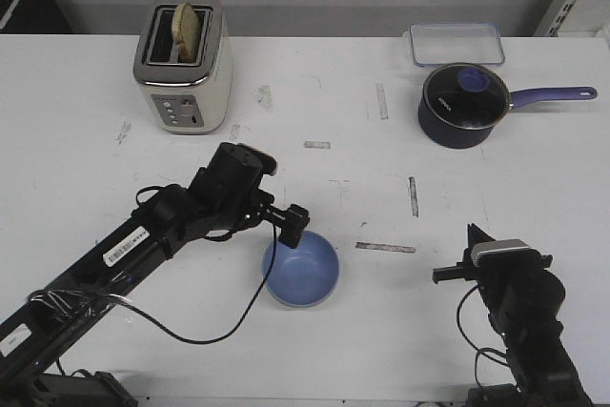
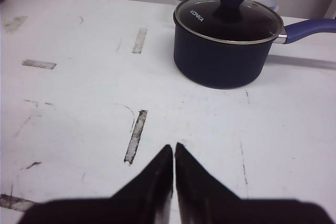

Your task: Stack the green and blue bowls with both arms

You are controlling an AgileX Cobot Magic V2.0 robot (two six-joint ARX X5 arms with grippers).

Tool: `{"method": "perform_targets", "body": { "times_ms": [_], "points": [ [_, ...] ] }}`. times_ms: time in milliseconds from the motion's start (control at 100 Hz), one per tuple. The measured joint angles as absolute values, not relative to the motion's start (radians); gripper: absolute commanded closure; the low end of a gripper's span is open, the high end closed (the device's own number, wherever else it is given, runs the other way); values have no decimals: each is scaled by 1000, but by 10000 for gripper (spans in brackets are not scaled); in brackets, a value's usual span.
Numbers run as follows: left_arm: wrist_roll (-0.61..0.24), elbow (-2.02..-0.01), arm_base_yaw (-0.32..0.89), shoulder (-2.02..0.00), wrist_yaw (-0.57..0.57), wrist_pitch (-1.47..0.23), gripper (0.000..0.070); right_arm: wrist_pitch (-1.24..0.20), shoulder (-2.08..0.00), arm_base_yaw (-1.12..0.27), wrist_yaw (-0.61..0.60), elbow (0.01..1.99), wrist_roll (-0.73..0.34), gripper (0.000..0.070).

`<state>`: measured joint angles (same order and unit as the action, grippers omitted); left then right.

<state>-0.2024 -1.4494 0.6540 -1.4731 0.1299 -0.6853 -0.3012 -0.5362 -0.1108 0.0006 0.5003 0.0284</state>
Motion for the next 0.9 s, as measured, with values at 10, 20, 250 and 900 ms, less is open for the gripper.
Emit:
{"method": "perform_targets", "body": {
  "times_ms": [10,20,250,900],
  "points": [
    [-199,-1453,651,-1471,123,-685,271,-301,-536,-111,1,500,28,700],
    [-197,-1457,648,-1469,115,-685,295,-301,-536,-111,1,500,28,700],
    [-90,-1473,558,-1354,-41,-744,698,-301,-536,-111,1,500,28,700],
    [-70,-896,152,-678,-91,-414,698,-301,-536,-111,1,500,28,700]
  ]
}}
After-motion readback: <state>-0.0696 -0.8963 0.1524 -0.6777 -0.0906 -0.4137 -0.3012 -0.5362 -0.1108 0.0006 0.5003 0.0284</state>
